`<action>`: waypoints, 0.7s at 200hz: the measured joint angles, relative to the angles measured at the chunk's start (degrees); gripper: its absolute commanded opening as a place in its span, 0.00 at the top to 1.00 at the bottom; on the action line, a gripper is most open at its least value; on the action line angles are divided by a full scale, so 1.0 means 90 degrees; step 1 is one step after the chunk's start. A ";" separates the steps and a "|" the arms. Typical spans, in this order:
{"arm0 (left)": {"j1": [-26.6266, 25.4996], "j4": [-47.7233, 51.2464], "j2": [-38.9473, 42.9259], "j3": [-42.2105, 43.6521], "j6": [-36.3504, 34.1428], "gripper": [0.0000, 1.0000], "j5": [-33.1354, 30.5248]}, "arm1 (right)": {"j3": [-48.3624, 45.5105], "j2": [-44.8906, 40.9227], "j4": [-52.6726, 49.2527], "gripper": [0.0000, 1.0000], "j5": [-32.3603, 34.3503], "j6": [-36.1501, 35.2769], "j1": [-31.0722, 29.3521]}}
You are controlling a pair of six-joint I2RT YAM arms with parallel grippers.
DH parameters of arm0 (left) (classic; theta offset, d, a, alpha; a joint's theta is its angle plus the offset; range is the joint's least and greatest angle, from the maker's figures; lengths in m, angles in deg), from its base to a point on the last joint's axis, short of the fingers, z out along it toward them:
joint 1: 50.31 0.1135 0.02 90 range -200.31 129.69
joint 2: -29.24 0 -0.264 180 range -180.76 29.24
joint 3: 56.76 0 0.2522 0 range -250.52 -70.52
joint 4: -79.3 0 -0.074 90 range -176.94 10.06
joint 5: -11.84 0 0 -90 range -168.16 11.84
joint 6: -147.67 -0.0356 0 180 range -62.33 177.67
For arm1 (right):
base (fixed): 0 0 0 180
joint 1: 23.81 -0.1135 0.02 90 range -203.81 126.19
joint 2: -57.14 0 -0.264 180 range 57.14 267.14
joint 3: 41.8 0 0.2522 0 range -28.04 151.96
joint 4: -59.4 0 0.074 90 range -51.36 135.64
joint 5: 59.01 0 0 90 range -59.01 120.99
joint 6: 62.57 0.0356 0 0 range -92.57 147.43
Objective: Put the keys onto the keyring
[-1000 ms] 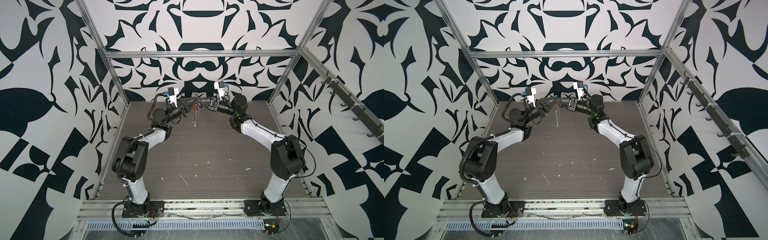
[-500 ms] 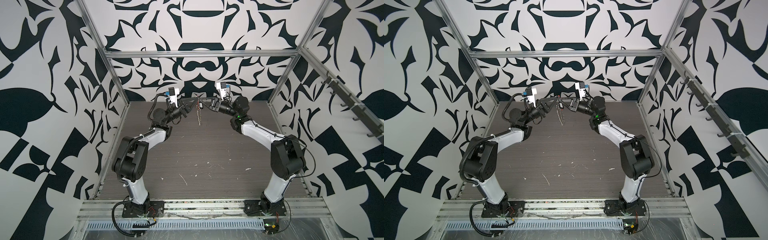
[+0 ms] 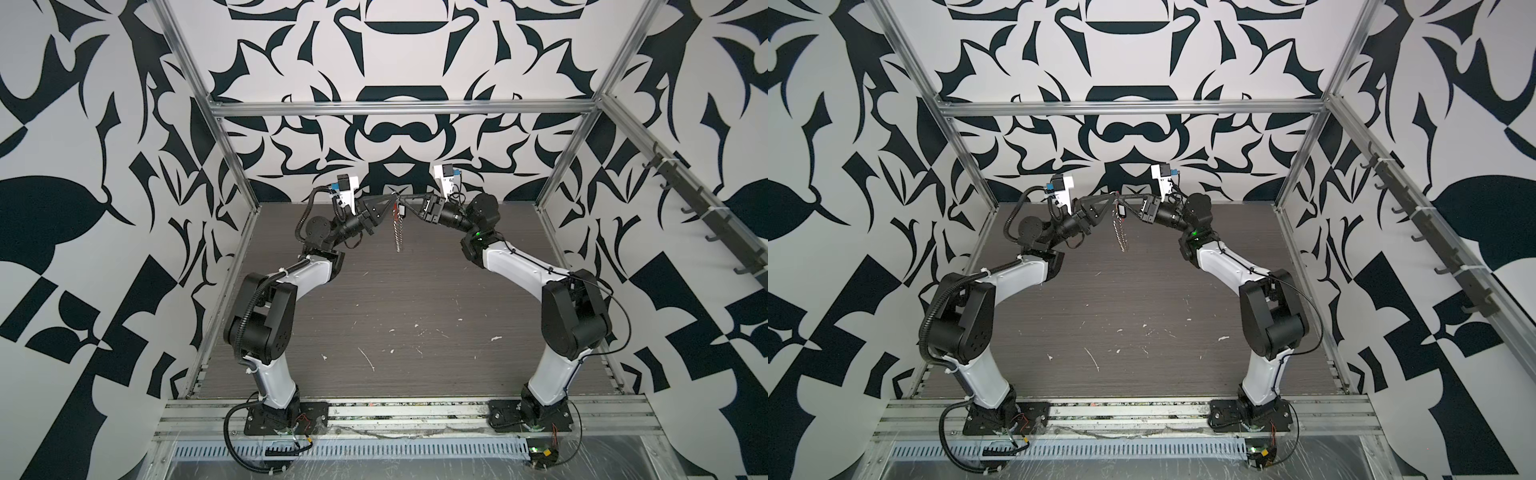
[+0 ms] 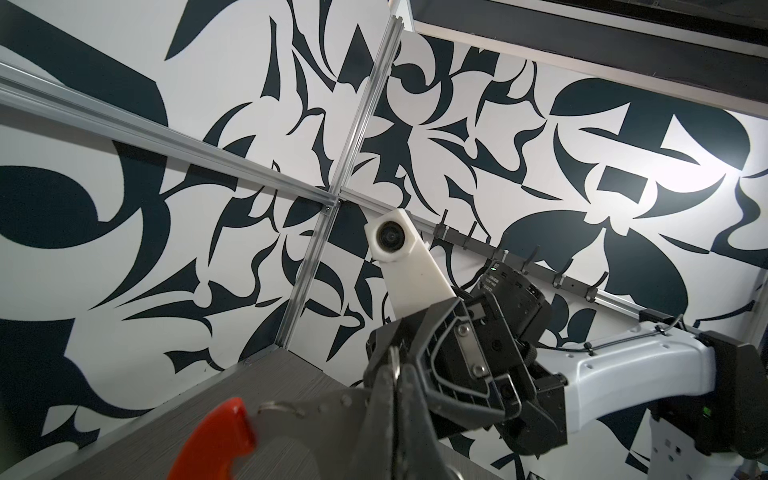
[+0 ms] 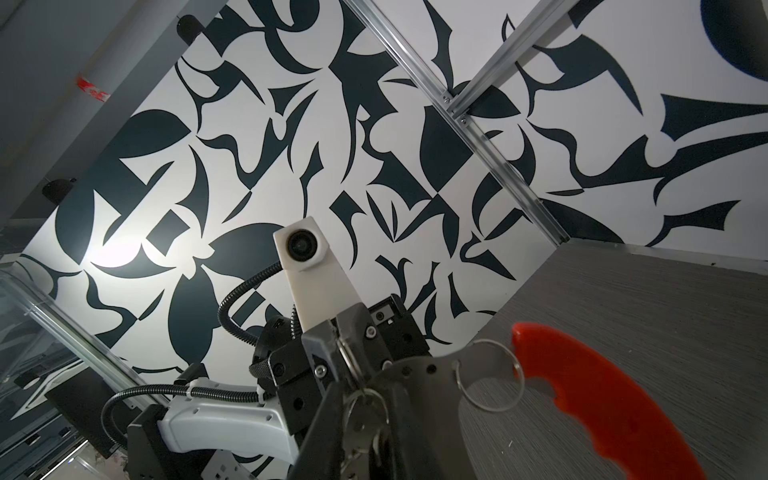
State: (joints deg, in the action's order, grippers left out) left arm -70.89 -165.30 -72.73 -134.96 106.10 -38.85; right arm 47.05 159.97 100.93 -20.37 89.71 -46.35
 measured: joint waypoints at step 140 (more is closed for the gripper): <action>-0.0012 -0.0007 0.0000 -0.0311 0.0073 1.00 -0.0058 | -0.0175 -0.0070 -0.0248 0.80 -0.0073 0.0007 0.0078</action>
State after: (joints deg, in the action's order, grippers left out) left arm -71.00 -165.37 -72.73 -137.76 106.75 -39.37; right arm 45.47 159.33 98.70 -21.02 89.77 -45.65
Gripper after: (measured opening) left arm 0.039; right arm 0.202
